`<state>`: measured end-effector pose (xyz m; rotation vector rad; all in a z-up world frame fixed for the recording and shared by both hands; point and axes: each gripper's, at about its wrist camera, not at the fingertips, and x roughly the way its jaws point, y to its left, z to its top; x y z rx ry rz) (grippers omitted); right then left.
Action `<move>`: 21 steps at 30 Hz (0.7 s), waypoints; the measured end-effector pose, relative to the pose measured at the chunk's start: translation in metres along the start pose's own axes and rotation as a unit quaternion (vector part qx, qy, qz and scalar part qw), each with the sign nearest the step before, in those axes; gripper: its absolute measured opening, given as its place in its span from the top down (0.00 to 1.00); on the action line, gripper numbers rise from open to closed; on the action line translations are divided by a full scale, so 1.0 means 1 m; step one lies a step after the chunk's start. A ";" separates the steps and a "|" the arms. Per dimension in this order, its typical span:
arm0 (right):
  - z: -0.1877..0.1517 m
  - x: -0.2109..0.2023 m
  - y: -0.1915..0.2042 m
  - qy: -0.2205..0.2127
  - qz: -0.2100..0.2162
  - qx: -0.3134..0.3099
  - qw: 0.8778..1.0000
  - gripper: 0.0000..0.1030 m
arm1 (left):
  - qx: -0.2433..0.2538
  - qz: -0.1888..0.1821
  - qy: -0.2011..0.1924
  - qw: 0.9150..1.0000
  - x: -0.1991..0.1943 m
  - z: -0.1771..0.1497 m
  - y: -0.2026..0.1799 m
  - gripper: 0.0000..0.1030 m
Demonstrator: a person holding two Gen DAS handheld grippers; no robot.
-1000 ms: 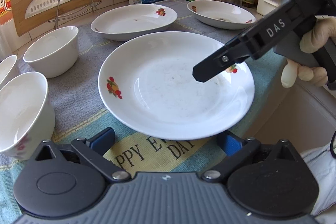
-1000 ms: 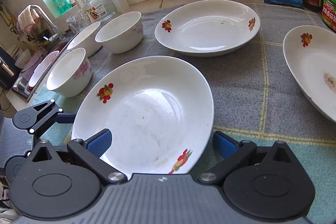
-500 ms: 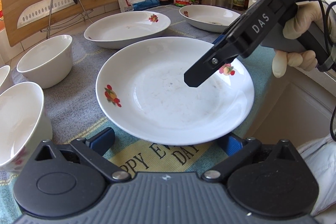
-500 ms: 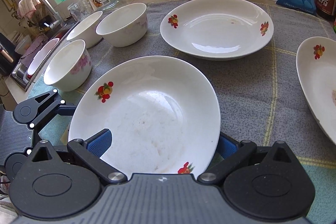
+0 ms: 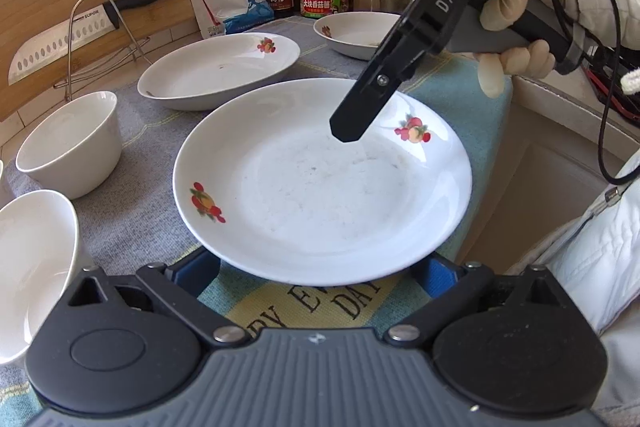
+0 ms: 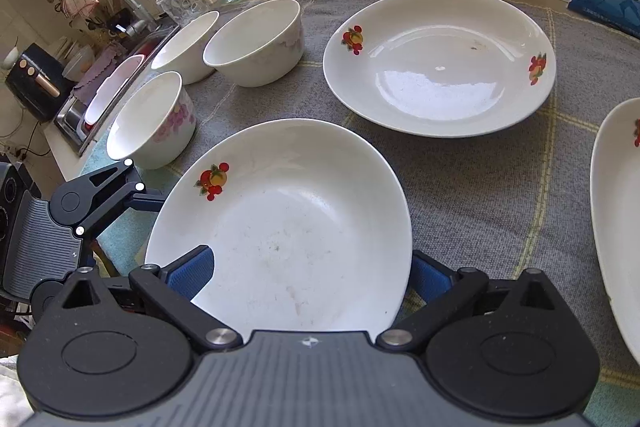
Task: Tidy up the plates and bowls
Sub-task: 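Grasp the rim of a flower-print white plate with the right tool, then lift the plate with the right tool and carry it toward the stained plate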
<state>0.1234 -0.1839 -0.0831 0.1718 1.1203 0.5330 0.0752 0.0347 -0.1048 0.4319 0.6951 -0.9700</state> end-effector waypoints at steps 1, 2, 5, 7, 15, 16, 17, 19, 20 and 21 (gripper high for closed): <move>0.002 0.000 -0.001 0.005 0.005 0.001 1.000 0.03 | 0.000 -0.001 0.000 1.000 0.000 0.000 0.000 0.03; 0.003 0.000 -0.002 0.008 0.011 0.002 1.000 0.03 | 0.001 -0.003 0.001 1.000 0.000 0.000 0.000 0.03; 0.006 0.001 -0.005 0.018 0.019 0.006 1.000 0.06 | 0.002 -0.007 0.003 1.000 0.000 0.001 0.001 0.05; 0.008 0.000 -0.009 0.022 0.028 0.019 0.999 0.07 | 0.001 -0.009 0.003 1.000 0.000 0.001 0.001 0.06; 0.019 0.002 -0.025 0.039 0.066 0.077 0.994 0.07 | 0.006 -0.012 0.007 1.000 0.001 0.002 0.003 0.06; 0.020 0.002 -0.025 0.042 0.068 0.080 0.994 0.07 | 0.006 -0.012 0.008 1.000 0.002 0.002 0.003 0.06; 0.021 0.003 -0.026 0.045 0.070 0.082 0.993 0.07 | 0.007 -0.012 0.008 1.000 0.002 0.002 0.003 0.06; 0.023 0.004 -0.024 0.051 0.067 0.076 0.994 0.07 | 0.008 -0.012 0.009 1.000 0.002 0.002 0.003 0.06; 0.023 0.004 -0.023 0.054 0.065 0.072 0.994 0.07 | 0.009 -0.012 0.010 1.000 0.002 0.003 0.003 0.06; 0.024 0.005 -0.022 0.057 0.063 0.069 0.994 0.07 | 0.010 -0.012 0.011 1.000 0.003 0.003 0.003 0.06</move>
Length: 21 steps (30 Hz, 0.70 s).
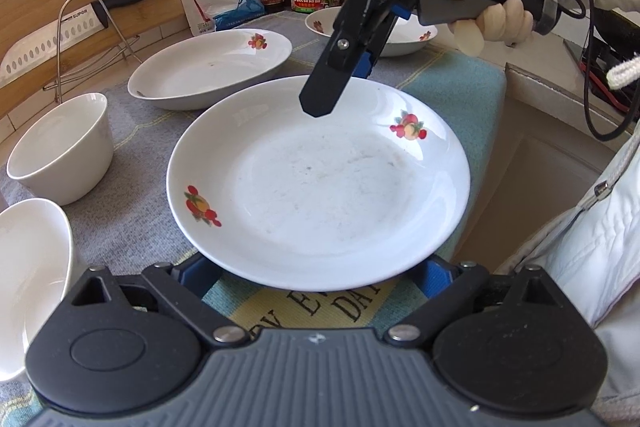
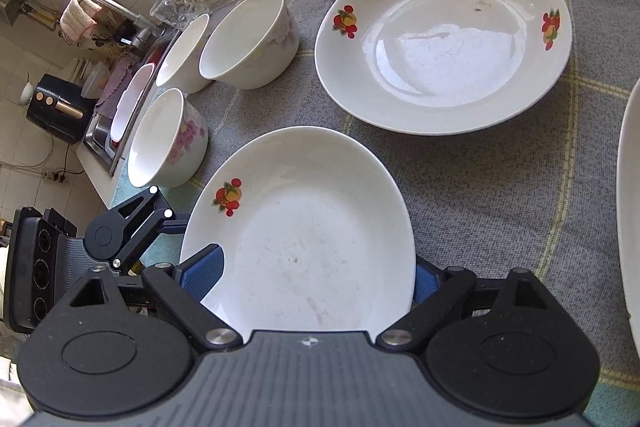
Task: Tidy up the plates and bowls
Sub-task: 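Lift the plate with the right tool and carry it toward the stained plate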
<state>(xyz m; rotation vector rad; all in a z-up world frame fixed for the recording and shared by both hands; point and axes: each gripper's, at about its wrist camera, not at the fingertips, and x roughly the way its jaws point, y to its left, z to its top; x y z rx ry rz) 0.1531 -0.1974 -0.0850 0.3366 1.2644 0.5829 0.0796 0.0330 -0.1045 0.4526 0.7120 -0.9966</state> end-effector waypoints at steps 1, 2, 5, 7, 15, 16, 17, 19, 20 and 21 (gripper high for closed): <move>0.000 0.001 0.001 0.003 -0.002 -0.003 1.000 0.07 | 0.001 -0.001 0.001 1.000 0.000 0.001 0.000 0.06; 0.001 0.001 0.002 0.005 -0.004 -0.005 1.000 0.07 | 0.001 -0.001 0.002 1.000 0.000 0.001 0.000 0.06; 0.001 0.001 0.002 0.009 -0.007 -0.009 1.000 0.06 | 0.002 0.001 0.004 1.000 0.000 0.001 -0.001 0.06; 0.001 0.000 0.002 0.009 -0.009 -0.009 1.000 0.06 | 0.003 0.003 0.006 1.000 0.000 0.002 -0.002 0.06; 0.004 -0.013 0.006 0.004 -0.008 -0.027 1.000 0.06 | 0.000 0.004 0.008 1.000 -0.004 0.012 -0.001 0.06; 0.005 -0.016 0.006 0.002 -0.008 -0.029 1.000 0.06 | 0.000 0.004 0.008 1.000 -0.005 0.014 -0.001 0.06; 0.005 -0.018 0.005 0.000 -0.008 -0.030 1.000 0.06 | 0.000 0.003 0.008 1.000 -0.005 0.015 -0.001 0.06; 0.006 -0.024 0.004 -0.005 -0.005 -0.030 1.000 0.06 | -0.001 0.003 0.009 1.000 -0.005 0.020 -0.002 0.06; 0.006 -0.027 0.003 -0.006 -0.005 -0.031 0.999 0.06 | 0.000 0.003 0.009 1.000 -0.005 0.023 -0.003 0.06; 0.006 -0.031 0.002 -0.008 -0.005 -0.032 0.999 0.06 | 0.001 0.002 0.009 1.000 -0.005 0.028 -0.003 0.06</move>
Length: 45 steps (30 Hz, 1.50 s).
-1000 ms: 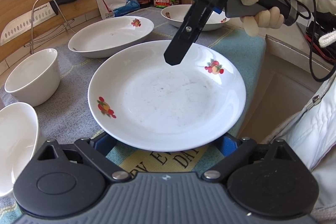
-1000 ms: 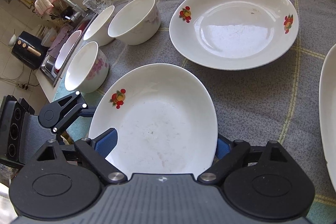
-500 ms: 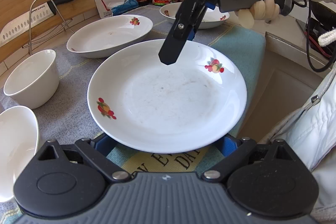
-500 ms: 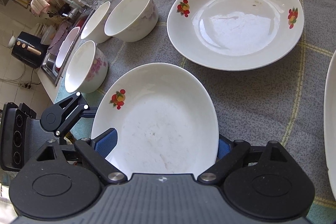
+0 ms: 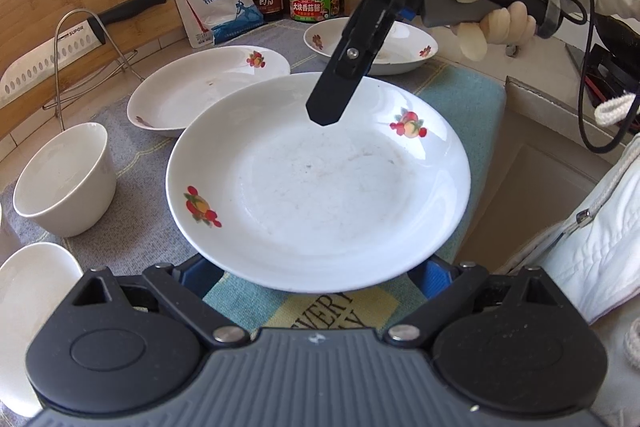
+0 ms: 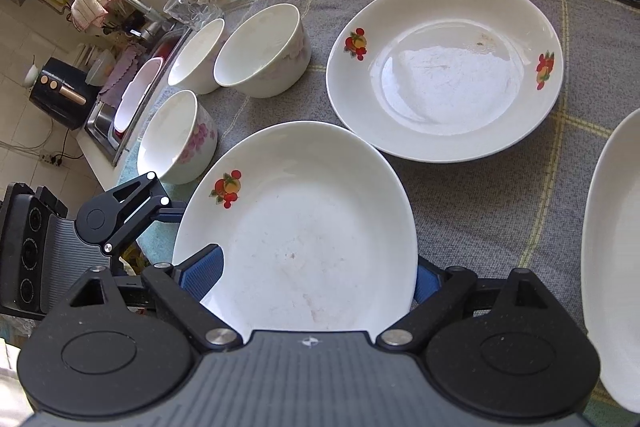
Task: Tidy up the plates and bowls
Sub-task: 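Lift the plate with the right tool and carry it toward the stained plate, then lower the held plate onto the stained plate and open the right tool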
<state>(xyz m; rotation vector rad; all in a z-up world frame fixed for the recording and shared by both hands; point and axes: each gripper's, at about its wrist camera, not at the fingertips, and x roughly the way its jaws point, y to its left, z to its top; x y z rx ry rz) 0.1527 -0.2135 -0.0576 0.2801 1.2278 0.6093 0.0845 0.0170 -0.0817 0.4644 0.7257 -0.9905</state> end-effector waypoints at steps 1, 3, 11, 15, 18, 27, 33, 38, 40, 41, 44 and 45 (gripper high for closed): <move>0.000 -0.004 -0.002 -0.002 0.000 -0.001 1.000 0.06 | 0.002 0.000 0.001 1.000 0.000 0.004 0.000 0.06; 0.000 -0.011 -0.005 -0.007 -0.001 -0.001 1.000 0.06 | 0.005 -0.001 -0.001 1.000 0.002 0.011 -0.001 0.06; -0.001 -0.047 -0.027 -0.032 -0.013 -0.001 0.999 0.06 | 0.018 -0.007 -0.008 1.000 0.019 0.047 -0.003 0.06; -0.002 -0.066 -0.046 -0.044 -0.020 0.003 0.999 0.06 | 0.027 -0.011 -0.013 0.999 0.032 0.067 0.002 0.06; -0.004 -0.080 -0.062 -0.052 -0.027 0.007 0.998 0.06 | 0.033 -0.015 -0.016 0.999 0.044 0.081 0.005 0.06; -0.011 -0.112 -0.112 -0.066 -0.039 0.023 0.997 0.06 | 0.041 -0.030 -0.015 0.999 0.085 0.120 -0.005 0.06; -0.014 -0.126 -0.143 -0.075 -0.039 0.031 0.996 0.06 | 0.039 -0.034 -0.013 0.999 0.107 0.139 -0.013 0.06; -0.016 -0.129 -0.161 -0.077 -0.036 0.036 0.996 0.06 | 0.041 -0.033 -0.007 0.999 0.118 0.149 -0.020 0.06; -0.016 -0.129 -0.166 -0.076 -0.035 0.037 0.996 0.06 | 0.040 -0.033 -0.003 0.999 0.121 0.151 -0.022 0.06; -0.016 -0.128 -0.168 -0.075 -0.035 0.036 0.996 0.06 | 0.040 -0.033 -0.001 0.999 0.123 0.152 -0.023 0.06; -0.016 -0.126 -0.175 -0.071 -0.033 0.036 0.996 0.06 | 0.040 -0.031 0.005 0.999 0.128 0.155 -0.024 0.06; -0.016 -0.125 -0.177 -0.071 -0.033 0.037 0.996 0.06 | 0.038 -0.031 0.005 0.999 0.128 0.156 -0.024 0.06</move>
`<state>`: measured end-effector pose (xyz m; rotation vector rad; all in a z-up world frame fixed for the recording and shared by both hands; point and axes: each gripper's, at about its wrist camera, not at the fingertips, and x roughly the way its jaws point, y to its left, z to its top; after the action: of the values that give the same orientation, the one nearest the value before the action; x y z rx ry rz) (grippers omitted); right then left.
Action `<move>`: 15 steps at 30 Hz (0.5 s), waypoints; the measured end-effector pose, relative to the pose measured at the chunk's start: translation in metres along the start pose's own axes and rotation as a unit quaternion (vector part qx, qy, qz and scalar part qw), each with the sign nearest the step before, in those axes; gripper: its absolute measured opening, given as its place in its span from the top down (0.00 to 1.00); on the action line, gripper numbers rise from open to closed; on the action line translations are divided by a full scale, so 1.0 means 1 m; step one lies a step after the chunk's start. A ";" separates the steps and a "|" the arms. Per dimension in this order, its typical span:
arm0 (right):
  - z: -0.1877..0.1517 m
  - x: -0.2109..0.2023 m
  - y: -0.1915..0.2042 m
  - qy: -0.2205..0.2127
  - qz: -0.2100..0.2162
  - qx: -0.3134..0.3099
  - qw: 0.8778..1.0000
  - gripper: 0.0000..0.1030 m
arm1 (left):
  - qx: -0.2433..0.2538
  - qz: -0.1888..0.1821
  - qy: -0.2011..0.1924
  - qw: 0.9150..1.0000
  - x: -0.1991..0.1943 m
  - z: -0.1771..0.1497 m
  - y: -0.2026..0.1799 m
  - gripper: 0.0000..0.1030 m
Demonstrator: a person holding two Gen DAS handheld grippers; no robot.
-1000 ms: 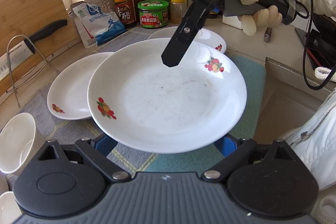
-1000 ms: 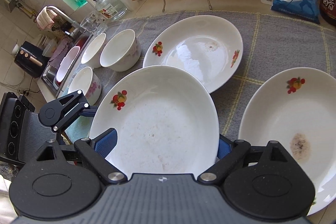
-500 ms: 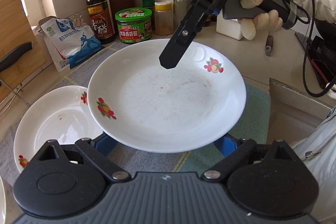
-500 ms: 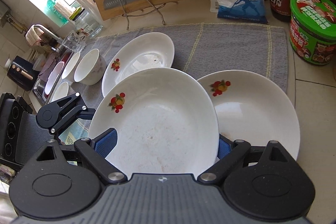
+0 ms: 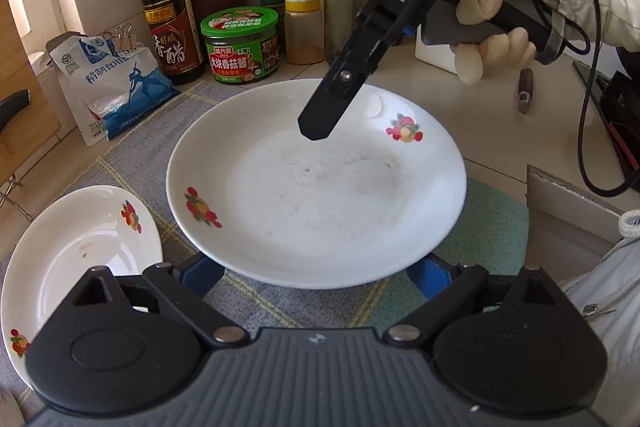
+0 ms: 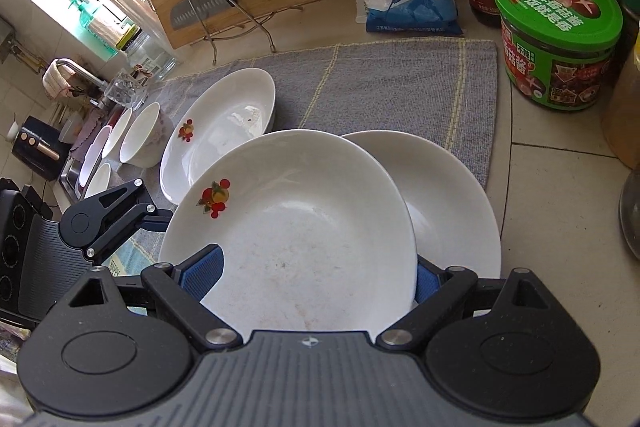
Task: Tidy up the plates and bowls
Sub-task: 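Lower the held plate onto the stained plate and open the right tool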
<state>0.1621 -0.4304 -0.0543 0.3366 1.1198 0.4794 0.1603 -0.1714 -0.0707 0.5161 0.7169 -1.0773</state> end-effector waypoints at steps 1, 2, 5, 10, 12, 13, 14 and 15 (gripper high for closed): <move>-0.001 0.000 -0.002 0.000 0.000 0.001 1.000 0.06 | -0.001 0.000 0.001 1.000 0.001 0.001 0.000 0.06; -0.001 0.000 -0.004 0.000 0.001 0.001 1.000 0.06 | -0.002 0.000 0.001 1.000 0.001 0.002 0.000 0.06; 0.000 0.001 -0.008 0.001 0.002 0.002 1.000 0.06 | -0.003 0.002 0.004 1.000 0.003 0.004 0.000 0.06; -0.003 0.001 -0.012 0.004 -0.004 0.005 1.000 0.06 | -0.007 0.006 0.004 1.000 0.005 0.006 0.001 0.06; -0.005 0.000 -0.013 0.003 -0.008 0.006 1.000 0.06 | -0.009 0.006 0.005 1.000 0.006 0.006 0.003 0.06; -0.006 -0.001 -0.014 0.003 -0.008 0.008 1.000 0.06 | -0.010 0.003 0.003 1.000 0.006 0.006 0.004 0.06; -0.007 -0.001 -0.015 0.003 -0.007 0.009 1.000 0.06 | -0.009 0.003 0.003 1.000 0.007 0.006 0.004 0.06; -0.008 -0.002 -0.016 0.003 -0.007 0.010 1.000 0.06 | -0.006 0.005 0.003 1.000 0.007 0.006 0.003 0.06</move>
<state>0.1574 -0.4447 -0.0637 0.3437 1.1331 0.4570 0.1667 -0.1789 -0.0717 0.5116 0.7254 -1.0627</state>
